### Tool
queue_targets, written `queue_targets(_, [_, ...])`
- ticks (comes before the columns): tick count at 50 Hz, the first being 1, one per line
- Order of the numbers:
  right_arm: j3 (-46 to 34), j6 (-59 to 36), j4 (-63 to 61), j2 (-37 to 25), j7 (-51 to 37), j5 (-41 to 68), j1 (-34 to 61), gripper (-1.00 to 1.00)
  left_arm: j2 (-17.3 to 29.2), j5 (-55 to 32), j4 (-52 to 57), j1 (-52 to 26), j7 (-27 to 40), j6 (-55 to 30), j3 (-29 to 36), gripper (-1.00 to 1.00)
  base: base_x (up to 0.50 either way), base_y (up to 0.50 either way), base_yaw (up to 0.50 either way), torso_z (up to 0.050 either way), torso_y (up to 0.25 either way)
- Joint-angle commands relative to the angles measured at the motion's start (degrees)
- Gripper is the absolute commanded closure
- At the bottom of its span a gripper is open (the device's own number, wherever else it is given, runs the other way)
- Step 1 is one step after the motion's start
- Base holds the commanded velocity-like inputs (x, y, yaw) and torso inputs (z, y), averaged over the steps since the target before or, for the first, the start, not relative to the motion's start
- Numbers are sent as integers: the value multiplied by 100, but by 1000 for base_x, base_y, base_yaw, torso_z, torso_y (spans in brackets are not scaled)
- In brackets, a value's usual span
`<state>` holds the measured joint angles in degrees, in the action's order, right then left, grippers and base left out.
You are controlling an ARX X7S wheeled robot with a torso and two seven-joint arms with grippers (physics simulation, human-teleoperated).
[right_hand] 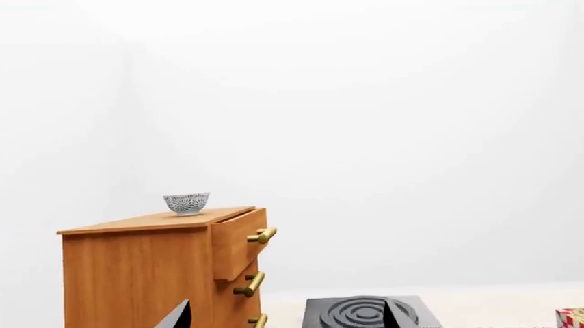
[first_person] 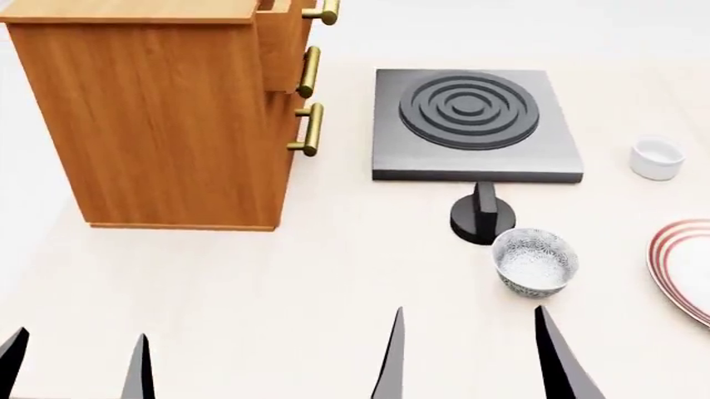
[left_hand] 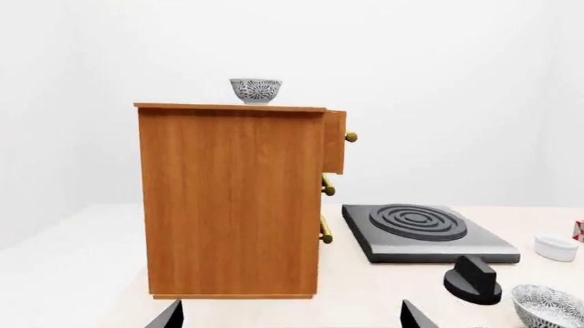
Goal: Pick the akita bowl on the wooden cabinet and place it on the plate.
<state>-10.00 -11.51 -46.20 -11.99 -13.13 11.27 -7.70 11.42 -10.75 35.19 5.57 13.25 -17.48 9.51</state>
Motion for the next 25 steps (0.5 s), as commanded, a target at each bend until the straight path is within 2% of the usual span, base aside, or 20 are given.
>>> queue_targets(1, [-135,-141,12,-71,-58,-44,68,-100,13,-82,24,-60,72,-165,27,-100,0,0,0,0,0])
queue_targets(5, [-124,-189,-57,-84,-113,-31,84,-100,-29,37,268,-292,412,-974,73,-100,0,0,0,0,0])
queue_targets(8, [-140,-175,-98,-96,-130,-48,86,-100,-106,78,429,-390,649,-1264,-9,-100,0,0,0,0,0])
queue_targets(11, [-131,-165,-100,-102,-143,-22,88,-100,-118,-198,671,-399,583,-1344,-162,-100,0,0,0,0,0])
queue_targets(13, [-128,-153,-87,-104,-147,-1,90,-100,7,-508,846,-438,310,-1491,-137,-100,0,0,0,0,0])
queue_targets(14, [-181,-145,-86,-108,-137,-35,91,-100,11,-404,1362,-413,387,-1369,-73,-100,0,0,0,0,0])
queue_targets(19, [-207,-102,-64,-129,-127,-16,91,-100,170,-498,1665,-706,419,-1974,-21,-100,0,0,0,0,0])
queue_targets(20, [-213,-91,-61,-134,-125,-12,90,-100,245,-475,1674,-715,332,-1881,32,-100,0,0,0,0,0])
queue_targets(21, [-221,-80,-58,-137,-120,-6,90,-100,237,-545,1780,-827,401,-2152,-21,-100,0,0,0,0,0])
queue_targets(22, [-284,23,-140,-189,-27,11,48,-100,-123,-1352,2350,-1686,561,-3012,-212,-100,0,0,0,0,0])
queue_targets(24, [-291,32,-139,-197,-28,19,49,-100,-183,-1590,2456,-3405,676,-4731,-332,-100,0,0,0,0,0])
queue_targets(25, [-299,31,-138,-206,-34,20,51,-100,-178,-1665,2455,-3459,721,-5229,-348,-100,0,0,0,0,0])
